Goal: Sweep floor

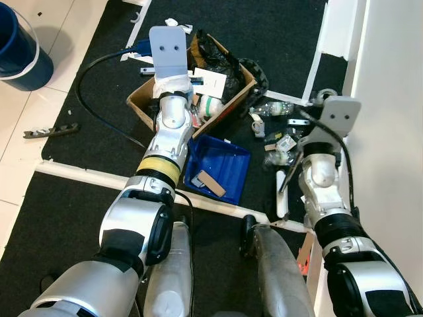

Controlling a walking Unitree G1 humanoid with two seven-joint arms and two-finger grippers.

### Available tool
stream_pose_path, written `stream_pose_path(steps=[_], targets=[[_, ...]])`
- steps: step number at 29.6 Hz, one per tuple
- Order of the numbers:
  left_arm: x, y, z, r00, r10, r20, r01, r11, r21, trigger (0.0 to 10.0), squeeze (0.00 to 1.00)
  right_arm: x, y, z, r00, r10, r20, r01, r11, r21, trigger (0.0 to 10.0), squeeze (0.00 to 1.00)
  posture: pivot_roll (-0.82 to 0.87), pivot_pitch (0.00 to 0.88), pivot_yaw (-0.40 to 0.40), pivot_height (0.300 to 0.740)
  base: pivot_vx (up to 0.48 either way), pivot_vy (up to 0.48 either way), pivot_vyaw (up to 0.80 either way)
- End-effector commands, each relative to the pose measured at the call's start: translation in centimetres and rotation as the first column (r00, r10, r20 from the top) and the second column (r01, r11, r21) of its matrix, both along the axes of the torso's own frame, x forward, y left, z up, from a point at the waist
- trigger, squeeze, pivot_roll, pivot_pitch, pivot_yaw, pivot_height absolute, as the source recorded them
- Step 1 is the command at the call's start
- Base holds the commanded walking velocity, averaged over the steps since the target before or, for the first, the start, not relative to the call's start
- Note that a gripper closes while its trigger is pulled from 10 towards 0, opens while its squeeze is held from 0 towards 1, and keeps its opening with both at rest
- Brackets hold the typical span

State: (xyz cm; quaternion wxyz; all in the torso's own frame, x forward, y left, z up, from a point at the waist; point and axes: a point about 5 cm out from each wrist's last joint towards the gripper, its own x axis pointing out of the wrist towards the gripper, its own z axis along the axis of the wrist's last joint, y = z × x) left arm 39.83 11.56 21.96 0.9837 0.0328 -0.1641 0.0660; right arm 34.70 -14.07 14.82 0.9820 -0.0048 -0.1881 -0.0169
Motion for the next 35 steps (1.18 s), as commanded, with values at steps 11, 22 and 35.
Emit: stream_pose_path(steps=[11, 22, 35], targets=[[-0.7, 0.3, -2.9, 0.997, 0.036, -0.071, -0.033, 0.998, 0.049, 10.0, 0.0, -0.5, -1.8, 1.0, 0.994, 0.108, 0.026, -0.109, 0.993, 0.048, 10.0, 0.0, 0.03, 0.421, -0.053, 0.74, 0.0, 0.0, 0.0], [-0.9, 0.1, -3.1, 0.997, 0.04, -0.066, -0.036, 0.998, 0.057, 10.0, 0.0, -1.9, -3.0, 4.5, 0.909, 0.398, 0.121, -0.415, 0.89, 0.191, 10.0, 0.0, 0.03, 0.405, -0.057, 0.74, 0.0, 0.0, 0.0], [-1.2, 0.2, -3.5, 0.997, 0.05, -0.061, -0.047, 0.997, 0.063, 10.0, 0.0, 0.7, -5.5, 9.2, 0.962, 0.152, 0.227, -0.195, 0.964, 0.183, 10.0, 0.0, 0.04, 0.407, -0.062, 0.74, 0.0, 0.0, 0.0]])
